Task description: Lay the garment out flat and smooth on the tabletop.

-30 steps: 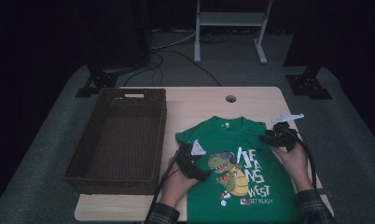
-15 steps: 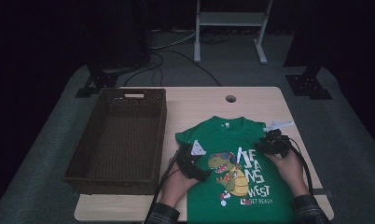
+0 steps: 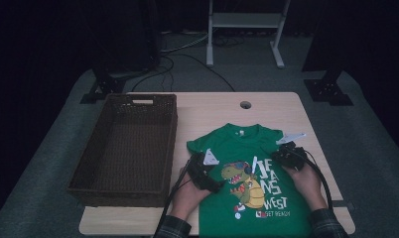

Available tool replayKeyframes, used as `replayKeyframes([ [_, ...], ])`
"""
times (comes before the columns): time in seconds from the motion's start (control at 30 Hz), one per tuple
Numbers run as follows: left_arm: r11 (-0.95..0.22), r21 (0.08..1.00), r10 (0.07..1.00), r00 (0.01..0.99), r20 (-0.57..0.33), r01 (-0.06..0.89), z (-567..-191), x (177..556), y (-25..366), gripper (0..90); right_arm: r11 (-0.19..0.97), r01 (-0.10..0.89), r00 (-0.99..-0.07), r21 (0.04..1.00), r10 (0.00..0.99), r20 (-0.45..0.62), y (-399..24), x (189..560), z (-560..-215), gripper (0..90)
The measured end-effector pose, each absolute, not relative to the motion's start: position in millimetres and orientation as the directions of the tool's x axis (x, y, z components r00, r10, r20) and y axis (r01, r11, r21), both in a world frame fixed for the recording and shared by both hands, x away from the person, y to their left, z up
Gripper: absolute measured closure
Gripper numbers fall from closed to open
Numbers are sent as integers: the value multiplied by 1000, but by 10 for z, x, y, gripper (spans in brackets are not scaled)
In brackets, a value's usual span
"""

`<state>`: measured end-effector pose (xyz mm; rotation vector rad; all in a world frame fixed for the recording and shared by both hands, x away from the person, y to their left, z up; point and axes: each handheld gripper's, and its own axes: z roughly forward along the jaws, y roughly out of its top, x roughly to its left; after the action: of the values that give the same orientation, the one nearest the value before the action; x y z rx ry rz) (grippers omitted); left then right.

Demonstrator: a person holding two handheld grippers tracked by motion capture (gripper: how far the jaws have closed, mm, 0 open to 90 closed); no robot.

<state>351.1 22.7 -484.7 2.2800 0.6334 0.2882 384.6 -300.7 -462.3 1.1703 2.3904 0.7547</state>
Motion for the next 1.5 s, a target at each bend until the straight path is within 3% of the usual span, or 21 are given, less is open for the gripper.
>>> replayKeyframes([
  [1.1,-603,713,523,852,16,356,-4847,3510,226,0,397,602,-472,693,877,-92,-3443,3875,-4189,878],
  [1.5,-605,713,522,853,17,356,-4846,3510,227,0,354,626,-421,694,904,-81,-3685,3872,-4230,878],
])
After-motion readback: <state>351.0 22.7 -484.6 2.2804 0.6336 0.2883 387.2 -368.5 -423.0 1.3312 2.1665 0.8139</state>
